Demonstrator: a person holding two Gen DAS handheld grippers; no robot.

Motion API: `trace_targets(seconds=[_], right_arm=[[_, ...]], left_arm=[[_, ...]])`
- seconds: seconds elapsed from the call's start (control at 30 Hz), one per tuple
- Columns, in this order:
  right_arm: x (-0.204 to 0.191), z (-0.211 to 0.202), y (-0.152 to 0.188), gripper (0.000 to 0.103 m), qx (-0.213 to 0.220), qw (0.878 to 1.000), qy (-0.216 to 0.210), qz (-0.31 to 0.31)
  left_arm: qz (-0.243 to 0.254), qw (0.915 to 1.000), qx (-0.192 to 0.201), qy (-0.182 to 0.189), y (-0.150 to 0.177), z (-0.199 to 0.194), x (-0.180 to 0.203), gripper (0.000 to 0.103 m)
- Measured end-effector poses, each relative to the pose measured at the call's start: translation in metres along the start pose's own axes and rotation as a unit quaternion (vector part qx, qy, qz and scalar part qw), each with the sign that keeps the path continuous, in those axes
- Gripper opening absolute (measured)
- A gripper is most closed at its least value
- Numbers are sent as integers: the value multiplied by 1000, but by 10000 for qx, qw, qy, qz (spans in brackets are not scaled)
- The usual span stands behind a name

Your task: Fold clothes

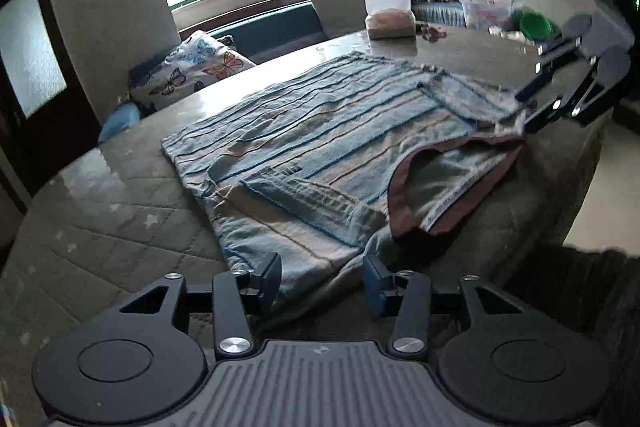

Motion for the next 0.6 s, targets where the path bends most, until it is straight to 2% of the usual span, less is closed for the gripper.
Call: trace_targets(seconds=[0.1,0.17,0.33,0.53,0.6], right_arm=[[-5,-3,4,52,-37,9994,24,-336],[-6,-3,7,52,-65,9988,28,-490],[7,3,9,54,-87,9991,-135,-391],[20,9,6,52,-153,9990,-239,-340],[25,11,4,45,-177,9990,-276,-299]], left_arm=[[203,9998,-30,-67,1,3,3,51],[356,9993,-58,-71,3,6,4,51],[716,9972,-200,-30,6,16,6,51],[985,9947,-225,189,4,20,2,52],[1039,9938,-274,271,2,22,-1,50]])
Point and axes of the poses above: each gripper's, at about its wrist camera, not at the fingertips, and z roughly the way its jaws point, x to its right, y to its underside, the point moved 5 cm from there along z, roughly the way its jaws point, and after that the axes turned 5 degrees about -x, right-handed, at the moved point
